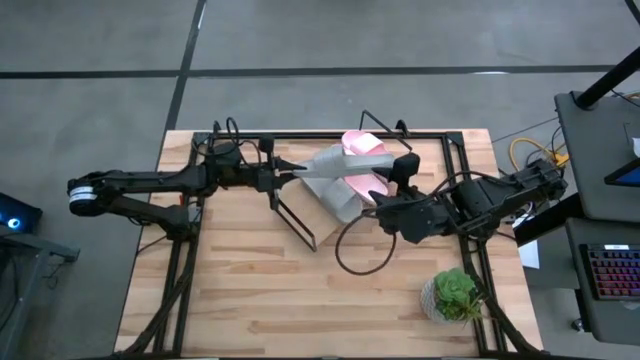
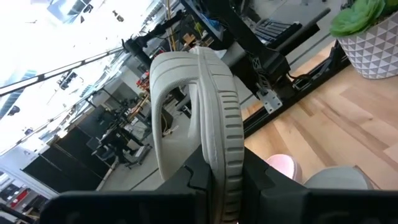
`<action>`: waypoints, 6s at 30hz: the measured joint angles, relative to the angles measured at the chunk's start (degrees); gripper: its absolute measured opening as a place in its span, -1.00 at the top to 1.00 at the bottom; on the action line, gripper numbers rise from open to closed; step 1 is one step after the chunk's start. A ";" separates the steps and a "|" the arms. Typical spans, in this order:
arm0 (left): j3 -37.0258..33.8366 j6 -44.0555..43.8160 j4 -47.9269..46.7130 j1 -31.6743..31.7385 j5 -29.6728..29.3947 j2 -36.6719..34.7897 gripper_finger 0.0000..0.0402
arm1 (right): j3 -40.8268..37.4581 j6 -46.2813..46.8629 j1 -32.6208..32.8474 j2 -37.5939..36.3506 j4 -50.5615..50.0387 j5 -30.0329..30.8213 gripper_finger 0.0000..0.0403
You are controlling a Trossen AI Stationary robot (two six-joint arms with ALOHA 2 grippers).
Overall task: Pick and place slides into the shelf
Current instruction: Put the gray slide on the shelf
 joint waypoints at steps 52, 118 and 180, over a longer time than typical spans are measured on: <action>0.10 -1.56 0.19 -3.81 1.93 -5.62 0.42 | -3.73 7.34 -6.43 -0.94 -3.65 0.80 0.78; 1.47 -5.74 17.62 -4.58 18.55 6.10 0.79 | -52.25 -20.51 -19.69 -21.18 73.27 -41.59 0.79; 10.04 29.74 -6.76 -12.49 -30.77 12.37 0.95 | 18.81 3.74 -24.93 17.58 -1.89 -28.10 0.09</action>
